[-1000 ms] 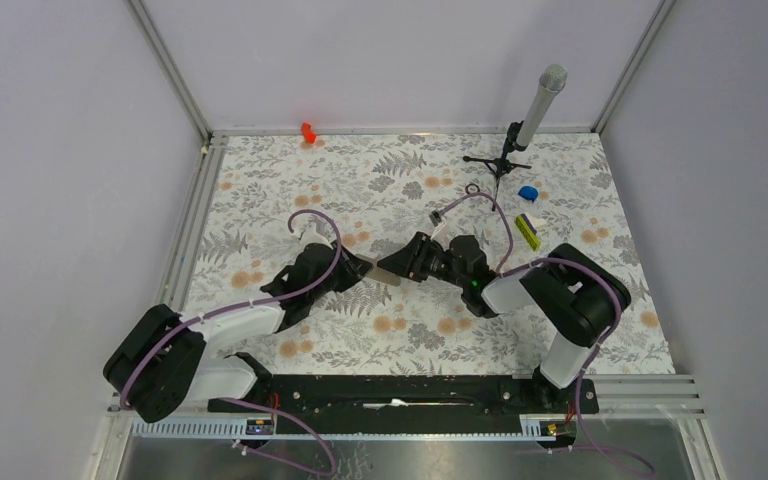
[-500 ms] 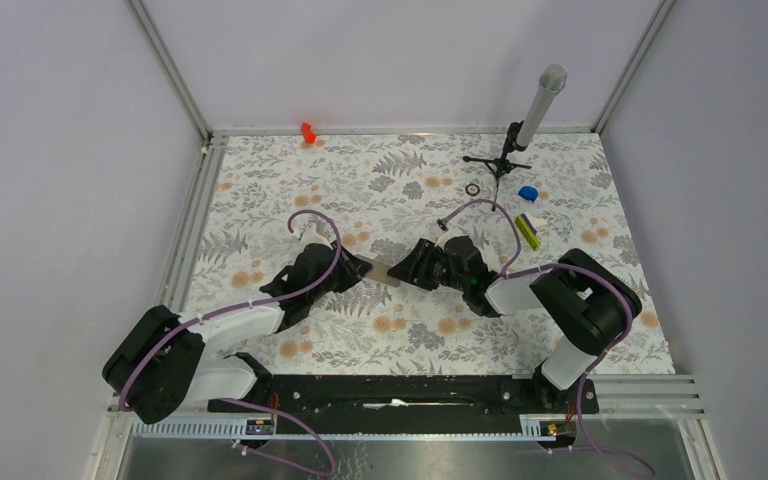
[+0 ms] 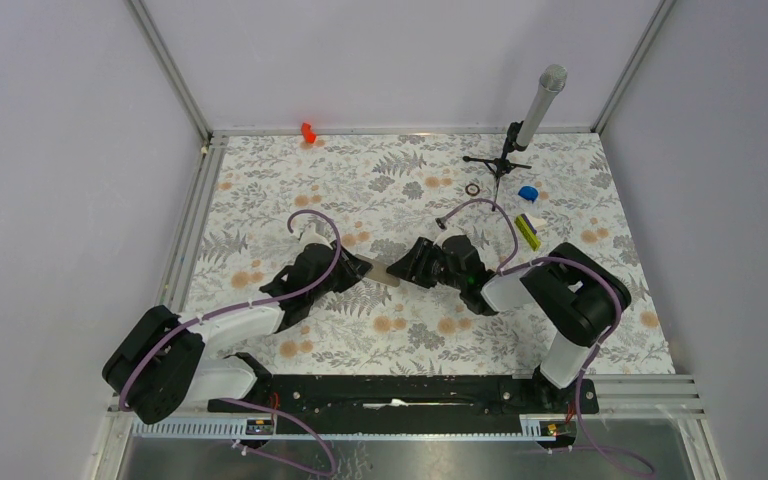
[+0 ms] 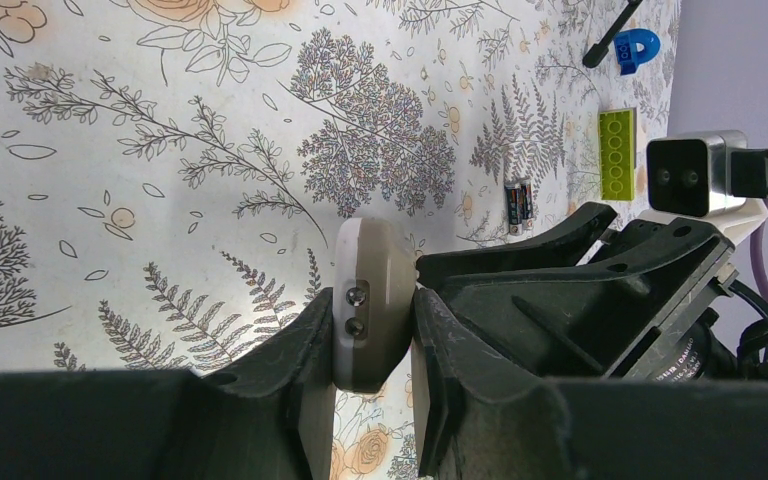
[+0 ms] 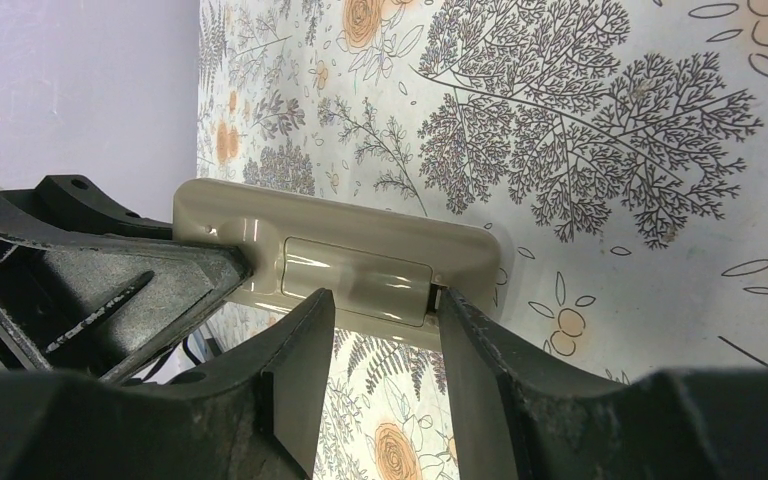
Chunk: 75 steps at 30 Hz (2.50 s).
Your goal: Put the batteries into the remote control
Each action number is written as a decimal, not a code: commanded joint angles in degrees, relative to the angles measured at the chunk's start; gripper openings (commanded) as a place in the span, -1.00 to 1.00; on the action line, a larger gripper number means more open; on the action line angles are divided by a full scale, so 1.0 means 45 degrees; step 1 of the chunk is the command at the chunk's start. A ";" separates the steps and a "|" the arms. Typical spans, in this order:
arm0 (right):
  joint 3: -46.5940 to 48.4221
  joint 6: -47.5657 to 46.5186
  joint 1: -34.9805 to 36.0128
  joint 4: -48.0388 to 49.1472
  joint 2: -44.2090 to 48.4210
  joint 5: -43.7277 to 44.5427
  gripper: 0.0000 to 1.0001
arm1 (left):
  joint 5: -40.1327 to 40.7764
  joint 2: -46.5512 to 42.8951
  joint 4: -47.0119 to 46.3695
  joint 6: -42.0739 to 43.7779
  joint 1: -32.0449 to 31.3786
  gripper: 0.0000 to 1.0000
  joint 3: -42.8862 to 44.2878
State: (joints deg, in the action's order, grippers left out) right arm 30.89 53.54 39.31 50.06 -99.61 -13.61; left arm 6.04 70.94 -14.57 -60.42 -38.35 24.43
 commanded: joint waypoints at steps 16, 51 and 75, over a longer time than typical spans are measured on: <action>0.0727 -0.0203 0.0062 -0.0412 -0.0934 0.0047 0.04 | 0.0078 0.0774 0.3494 0.1254 -0.0078 -1.00 -0.0530; -0.0205 0.1306 -0.0006 0.7645 -0.1171 -0.2798 -0.08 | 0.1695 0.2036 0.4272 0.0724 -0.0857 -1.00 -0.0423; -0.0103 -0.2712 -0.0396 -0.3602 0.3857 0.3811 0.09 | 0.2265 0.0835 0.6753 0.3078 -0.0873 -1.00 0.1563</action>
State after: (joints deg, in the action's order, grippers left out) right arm 28.32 47.40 37.12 43.22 -86.70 -2.35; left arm 16.16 73.56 -3.44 -56.55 -41.80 31.68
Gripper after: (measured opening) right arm 0.527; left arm 0.317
